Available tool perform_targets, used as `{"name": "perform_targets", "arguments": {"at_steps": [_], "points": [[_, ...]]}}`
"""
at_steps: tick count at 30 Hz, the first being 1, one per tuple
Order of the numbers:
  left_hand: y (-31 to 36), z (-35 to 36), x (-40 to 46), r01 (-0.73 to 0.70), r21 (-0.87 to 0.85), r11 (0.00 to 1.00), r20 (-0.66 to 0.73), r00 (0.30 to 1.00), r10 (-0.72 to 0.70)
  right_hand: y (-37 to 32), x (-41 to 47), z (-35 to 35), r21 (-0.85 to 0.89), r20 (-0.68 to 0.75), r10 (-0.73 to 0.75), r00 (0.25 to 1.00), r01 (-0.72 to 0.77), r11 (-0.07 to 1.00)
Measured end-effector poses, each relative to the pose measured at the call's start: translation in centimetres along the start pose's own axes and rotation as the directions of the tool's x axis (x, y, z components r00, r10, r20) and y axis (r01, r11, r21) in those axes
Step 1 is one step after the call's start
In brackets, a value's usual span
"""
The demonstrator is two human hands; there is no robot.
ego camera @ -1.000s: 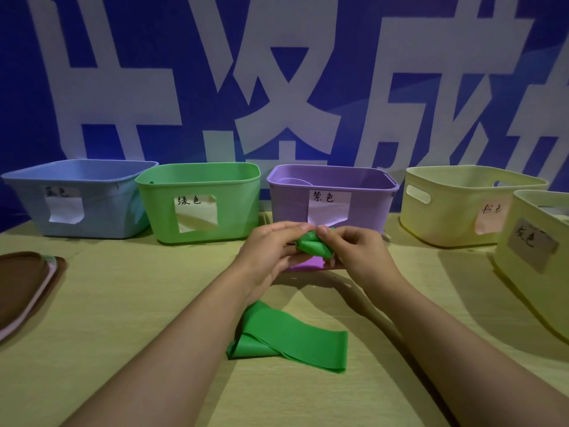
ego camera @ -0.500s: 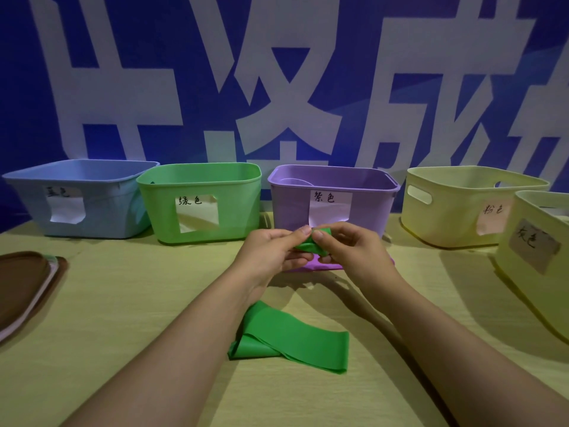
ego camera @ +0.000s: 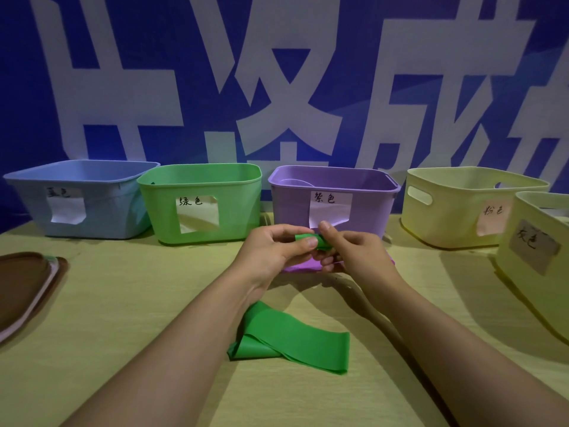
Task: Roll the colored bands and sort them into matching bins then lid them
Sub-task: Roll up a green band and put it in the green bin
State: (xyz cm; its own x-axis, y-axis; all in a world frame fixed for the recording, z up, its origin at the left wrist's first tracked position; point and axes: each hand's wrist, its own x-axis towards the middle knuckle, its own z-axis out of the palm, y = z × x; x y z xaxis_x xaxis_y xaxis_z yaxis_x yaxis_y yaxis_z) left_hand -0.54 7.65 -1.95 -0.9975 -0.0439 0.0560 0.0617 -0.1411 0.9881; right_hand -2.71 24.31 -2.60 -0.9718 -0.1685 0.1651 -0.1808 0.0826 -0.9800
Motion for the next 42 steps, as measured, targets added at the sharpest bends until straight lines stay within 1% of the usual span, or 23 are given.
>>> {"name": "perform_targets", "arguments": {"at_steps": [6,8,11,14,16,18,21,24,26,28,31,34,37,39,41,42], "points": [[-0.3,-0.1,0.3,-0.044,0.093,0.995,-0.070,0.996,0.051,0.4,0.4,0.0,-0.045,0.005,-0.008,1.000,0.008,0.999],[-0.3,-0.2,0.3,-0.053,0.114,0.992,-0.092,0.994,0.064,0.3,0.4,0.1,-0.035,-0.003,-0.016,1.000,0.016,0.999],[-0.3,-0.3,0.3,-0.072,0.092,0.993,-0.092,0.993,0.081,0.1,0.4,0.2,0.051,0.005,-0.012,1.000,0.012,0.999],[-0.2,-0.1,0.3,-0.090,0.019,0.996,-0.078,0.993,0.091,-0.1,0.6,0.0,0.121,0.016,-0.015,1.000,0.013,0.993],[-0.2,0.1,0.3,-0.107,-0.024,0.994,-0.081,0.991,0.105,-0.3,0.5,-0.1,0.206,0.031,-0.001,1.000,-0.005,0.978],[-0.3,0.2,0.4,-0.135,-0.069,0.989,-0.085,0.988,0.129,-0.6,0.3,0.0,0.346,0.070,0.029,0.997,-0.052,0.937],[-0.3,0.7,0.3,-0.149,-0.172,0.974,-0.098,0.986,0.134,-1.1,-0.1,0.8,0.544,0.119,0.074,0.990,-0.127,0.829],[-0.3,1.7,0.1,-0.118,-0.378,0.918,-0.081,0.992,0.095,-1.2,-0.6,1.9,0.700,0.128,0.092,0.988,-0.156,0.697],[-0.2,2.2,-0.1,-0.071,-0.466,0.882,-0.057,0.997,0.050,-1.1,-0.7,2.5,0.767,0.136,0.086,0.987,-0.159,0.622],[-0.2,2.4,-0.3,-0.042,-0.498,0.866,-0.043,0.999,0.024,-1.0,-0.7,2.7,0.803,0.152,0.086,0.985,-0.173,0.570],[-0.1,2.3,-0.3,-0.039,-0.500,0.865,-0.040,0.999,0.022,-1.2,-0.7,2.7,0.813,0.205,0.092,0.974,-0.222,0.538],[0.1,1.8,-0.2,-0.062,-0.478,0.876,-0.045,0.998,0.047,-1.4,-0.7,2.5,0.786,0.253,0.096,0.963,-0.263,0.560],[-0.1,1.5,-0.1,-0.076,-0.429,0.900,-0.067,0.996,0.052,-1.3,-0.6,2.6,0.738,0.247,0.113,0.962,-0.262,0.622],[-0.3,1.3,0.1,-0.083,-0.393,0.916,-0.088,0.995,0.052,-1.2,-0.5,2.7,0.662,0.196,0.133,0.971,-0.232,0.713],[-0.2,0.9,0.4,-0.094,-0.379,0.921,-0.113,0.992,0.055,-1.0,-0.5,2.6,0.528,0.089,0.132,0.987,-0.159,0.834],[-0.1,0.7,0.5,-0.097,-0.384,0.918,-0.133,0.990,0.049,-0.8,-0.6,2.5,0.434,0.022,0.111,0.994,-0.110,0.894]]}}
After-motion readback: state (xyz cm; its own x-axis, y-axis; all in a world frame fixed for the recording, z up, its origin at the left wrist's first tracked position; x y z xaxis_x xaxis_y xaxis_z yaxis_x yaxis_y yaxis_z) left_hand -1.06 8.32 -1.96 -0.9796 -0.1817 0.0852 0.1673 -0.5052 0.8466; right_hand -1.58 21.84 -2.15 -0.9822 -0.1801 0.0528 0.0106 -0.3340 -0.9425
